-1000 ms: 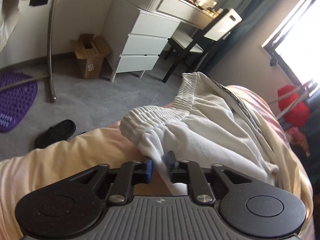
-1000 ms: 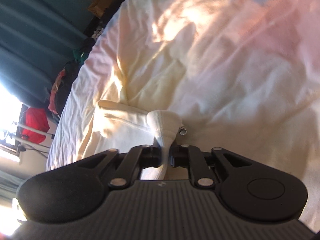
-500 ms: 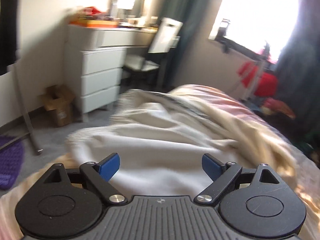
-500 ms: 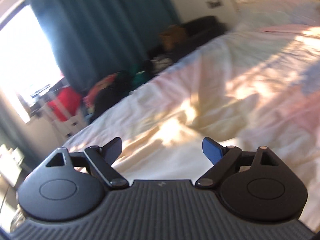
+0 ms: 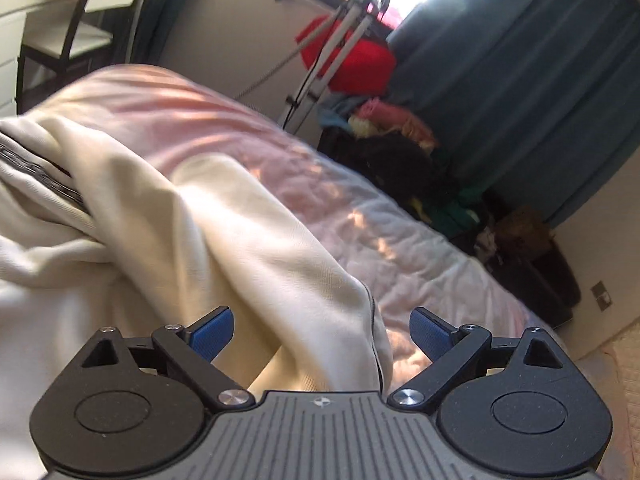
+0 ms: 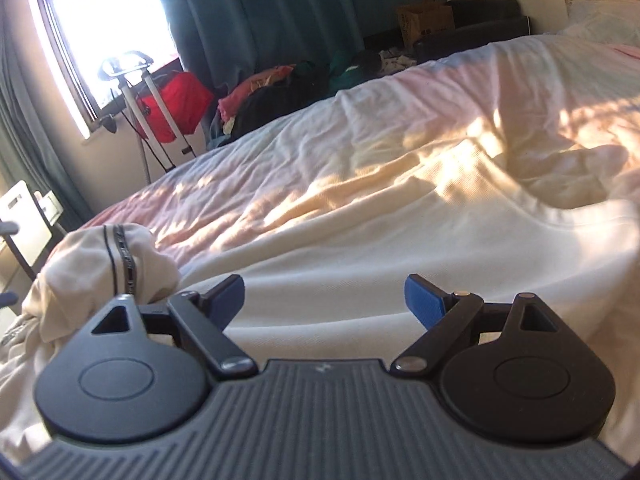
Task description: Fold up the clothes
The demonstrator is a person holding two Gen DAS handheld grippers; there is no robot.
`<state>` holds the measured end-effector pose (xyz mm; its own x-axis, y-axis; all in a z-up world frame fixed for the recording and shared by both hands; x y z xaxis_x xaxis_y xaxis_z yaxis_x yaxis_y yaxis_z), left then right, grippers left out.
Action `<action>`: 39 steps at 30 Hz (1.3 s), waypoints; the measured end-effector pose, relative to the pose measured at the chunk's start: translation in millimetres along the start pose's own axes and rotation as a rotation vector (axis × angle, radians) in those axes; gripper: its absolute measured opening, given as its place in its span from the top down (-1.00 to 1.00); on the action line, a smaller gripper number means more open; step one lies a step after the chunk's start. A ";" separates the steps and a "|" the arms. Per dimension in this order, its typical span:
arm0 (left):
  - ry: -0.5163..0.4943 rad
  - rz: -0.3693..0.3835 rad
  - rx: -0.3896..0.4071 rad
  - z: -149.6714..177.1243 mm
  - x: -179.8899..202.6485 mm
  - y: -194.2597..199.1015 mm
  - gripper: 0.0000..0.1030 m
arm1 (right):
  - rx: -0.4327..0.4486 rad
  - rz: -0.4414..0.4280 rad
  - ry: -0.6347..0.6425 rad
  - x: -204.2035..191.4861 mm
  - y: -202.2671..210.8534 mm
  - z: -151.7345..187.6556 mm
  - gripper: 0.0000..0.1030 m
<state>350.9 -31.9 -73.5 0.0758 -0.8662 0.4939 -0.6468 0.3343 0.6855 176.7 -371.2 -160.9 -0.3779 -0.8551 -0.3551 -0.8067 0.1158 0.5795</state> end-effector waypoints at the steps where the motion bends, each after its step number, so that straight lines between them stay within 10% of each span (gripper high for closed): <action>1: 0.016 -0.022 -0.027 -2.7 0.6 -17.7 -0.83 | -0.008 -0.001 0.000 -0.8 -7.3 1.3 -0.72; 7: 0.026 -0.114 -0.034 -31.7 -7.4 -75.1 -0.12 | -0.036 -0.015 0.005 -2.8 -43.6 9.2 -0.73; 9: -0.117 -0.112 -0.039 -43.8 12.1 -82.7 0.62 | -0.027 -0.015 0.006 -2.1 -48.7 9.8 -0.73; 13: -0.421 -0.108 0.055 -59.4 76.8 -73.4 0.79 | 0.003 -0.015 0.012 -1.9 -49.2 8.6 -0.72; 17: -0.656 0.116 0.132 -66.4 144.5 -52.2 0.83 | 0.014 -0.001 -0.005 1.8 -47.7 7.1 -0.72; 22: -0.988 0.545 0.116 -55.8 219.6 -22.8 0.84 | 0.026 0.016 -0.025 6.3 -46.0 5.3 -0.72; 25: -1.054 0.589 0.090 -55.3 243.6 -39.9 0.84 | 0.034 0.027 -0.038 9.1 -44.9 4.2 -0.72; 32: -1.154 0.291 0.135 -24.7 257.7 -156.0 0.79 | 0.060 0.048 -0.021 10.2 -50.2 3.5 -0.72; 34: -1.098 0.218 0.194 -23.8 251.4 -176.9 0.54 | 0.066 0.053 -0.010 9.6 -53.3 4.2 -0.72; 36: -1.003 0.188 0.233 -28.8 244.8 -192.8 -0.20 | 0.062 0.055 0.004 8.1 -58.9 6.7 -0.73; 39: -0.888 0.188 0.242 -43.2 238.5 -201.5 -0.55 | 0.071 0.055 0.017 6.5 -63.1 7.8 -0.72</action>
<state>532.1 -289.8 -70.8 -0.5879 -0.8057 -0.0719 -0.7375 0.4973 0.4569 221.6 -380.1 -205.6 -0.4151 -0.8547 -0.3117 -0.8157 0.1979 0.5436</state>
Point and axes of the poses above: each gripper's, at about its wrist camera, not at the fingertips, and y roughly against the way its jaws point, x to its right, z to its underside, the point moved 5 cm from there along -y, roughly the way its jaws point, and after that the axes turned 2 degrees about -x, right-handed, at the moved point
